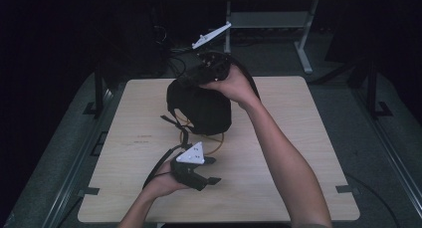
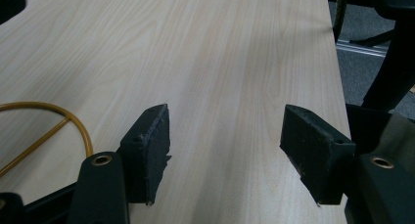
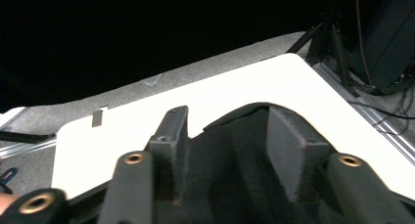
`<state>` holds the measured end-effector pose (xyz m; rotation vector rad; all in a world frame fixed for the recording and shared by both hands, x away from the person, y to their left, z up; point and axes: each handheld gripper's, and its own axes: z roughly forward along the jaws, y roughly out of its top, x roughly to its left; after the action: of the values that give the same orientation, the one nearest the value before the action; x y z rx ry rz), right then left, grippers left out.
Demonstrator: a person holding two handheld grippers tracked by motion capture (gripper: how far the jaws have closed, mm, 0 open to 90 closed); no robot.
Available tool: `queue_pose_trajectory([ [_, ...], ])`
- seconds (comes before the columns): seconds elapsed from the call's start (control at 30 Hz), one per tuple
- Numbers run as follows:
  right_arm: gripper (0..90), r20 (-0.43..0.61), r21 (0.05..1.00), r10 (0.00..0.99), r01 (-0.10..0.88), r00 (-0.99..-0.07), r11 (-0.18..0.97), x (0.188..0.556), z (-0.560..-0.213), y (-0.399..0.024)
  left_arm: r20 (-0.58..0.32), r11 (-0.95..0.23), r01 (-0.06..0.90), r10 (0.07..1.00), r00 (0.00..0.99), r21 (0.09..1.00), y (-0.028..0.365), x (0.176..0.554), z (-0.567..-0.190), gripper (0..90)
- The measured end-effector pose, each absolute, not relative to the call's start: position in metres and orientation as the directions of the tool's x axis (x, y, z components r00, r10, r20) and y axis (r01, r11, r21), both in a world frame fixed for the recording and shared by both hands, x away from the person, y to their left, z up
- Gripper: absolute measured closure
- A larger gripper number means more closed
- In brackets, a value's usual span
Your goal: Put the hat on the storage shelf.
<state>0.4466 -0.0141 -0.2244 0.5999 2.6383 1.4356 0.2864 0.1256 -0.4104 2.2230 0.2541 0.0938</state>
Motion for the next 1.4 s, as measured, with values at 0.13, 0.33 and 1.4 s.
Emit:
queue_pose_trajectory([
  [0.13,45.5,0.11,0.826,0.379,0.296,-0.919,0.48,0.445,-0.225,-0.021,-0.022,-0.599,0.155,0.223,0.975,0.786,0.126,0.286,-0.41,34.7],
  [0.33,41.8,0.111,0.84,0.391,0.297,-0.913,0.454,0.443,-0.223,-0.033,-0.017,-0.602,0.153,0.226,0.974,0.784,0.127,0.287,-0.411,33.9],
  [1.4,29.0,0.145,0.859,0.48,0.351,-0.865,0.374,0.422,-0.231,-0.116,-0.008,-0.62,0.157,0.236,0.972,0.769,0.12,0.282,-0.42,28.3],
])
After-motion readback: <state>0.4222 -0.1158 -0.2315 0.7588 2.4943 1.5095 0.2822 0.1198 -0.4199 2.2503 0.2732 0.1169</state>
